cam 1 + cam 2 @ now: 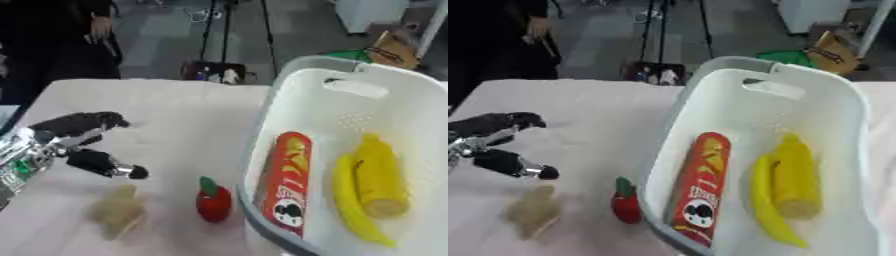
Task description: Pick up objects on the table and place them in the box.
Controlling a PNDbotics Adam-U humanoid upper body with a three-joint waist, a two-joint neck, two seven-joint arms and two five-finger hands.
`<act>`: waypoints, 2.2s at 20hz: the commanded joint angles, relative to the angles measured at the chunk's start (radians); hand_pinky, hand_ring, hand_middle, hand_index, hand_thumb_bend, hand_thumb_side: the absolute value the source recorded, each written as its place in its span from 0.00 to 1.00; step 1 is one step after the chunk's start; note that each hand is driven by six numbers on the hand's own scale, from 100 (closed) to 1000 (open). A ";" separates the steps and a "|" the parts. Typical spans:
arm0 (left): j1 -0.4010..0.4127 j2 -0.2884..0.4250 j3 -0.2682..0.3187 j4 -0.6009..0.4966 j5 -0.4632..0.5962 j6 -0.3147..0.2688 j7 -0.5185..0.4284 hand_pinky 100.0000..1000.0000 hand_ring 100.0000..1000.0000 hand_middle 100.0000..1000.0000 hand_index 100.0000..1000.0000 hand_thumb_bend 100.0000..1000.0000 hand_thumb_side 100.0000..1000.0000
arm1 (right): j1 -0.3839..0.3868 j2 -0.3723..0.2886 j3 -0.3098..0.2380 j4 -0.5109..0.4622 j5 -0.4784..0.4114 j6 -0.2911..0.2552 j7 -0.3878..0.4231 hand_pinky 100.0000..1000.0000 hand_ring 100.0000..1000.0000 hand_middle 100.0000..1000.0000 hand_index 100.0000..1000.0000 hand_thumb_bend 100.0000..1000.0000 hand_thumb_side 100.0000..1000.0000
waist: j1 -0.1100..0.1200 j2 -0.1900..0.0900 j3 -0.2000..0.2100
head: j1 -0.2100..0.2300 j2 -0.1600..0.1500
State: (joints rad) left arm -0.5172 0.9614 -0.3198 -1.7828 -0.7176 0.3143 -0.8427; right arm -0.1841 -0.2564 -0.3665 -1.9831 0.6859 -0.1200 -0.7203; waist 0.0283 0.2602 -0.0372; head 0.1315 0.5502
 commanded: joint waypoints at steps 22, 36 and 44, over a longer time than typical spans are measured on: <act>0.157 0.059 0.077 -0.119 -0.042 0.010 -0.064 0.90 0.91 0.94 0.99 1.00 0.82 | -0.002 -0.001 -0.005 -0.017 0.016 0.004 -0.003 0.63 0.51 0.38 0.58 0.00 0.54 | -0.005 0.000 0.010 | 0.006 -0.024; 0.189 0.009 0.059 -0.077 -0.099 0.020 -0.064 0.85 0.88 0.89 0.94 1.00 0.85 | -0.003 0.005 -0.003 -0.017 0.017 0.001 -0.001 0.63 0.51 0.38 0.58 0.00 0.54 | -0.003 0.010 0.004 | 0.012 -0.035; 0.182 -0.024 0.051 -0.058 -0.148 0.028 -0.064 0.81 0.82 0.84 0.88 1.00 0.95 | -0.004 0.009 -0.002 -0.017 0.016 0.002 0.001 0.63 0.51 0.37 0.58 0.00 0.54 | -0.002 0.015 0.002 | 0.015 -0.040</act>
State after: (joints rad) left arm -0.3242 0.9211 -0.2771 -1.8376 -0.8530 0.3177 -0.8886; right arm -0.1838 -0.2396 -0.3664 -1.9831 0.6945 -0.1166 -0.7195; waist 0.0256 0.2900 -0.0350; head 0.1429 0.5215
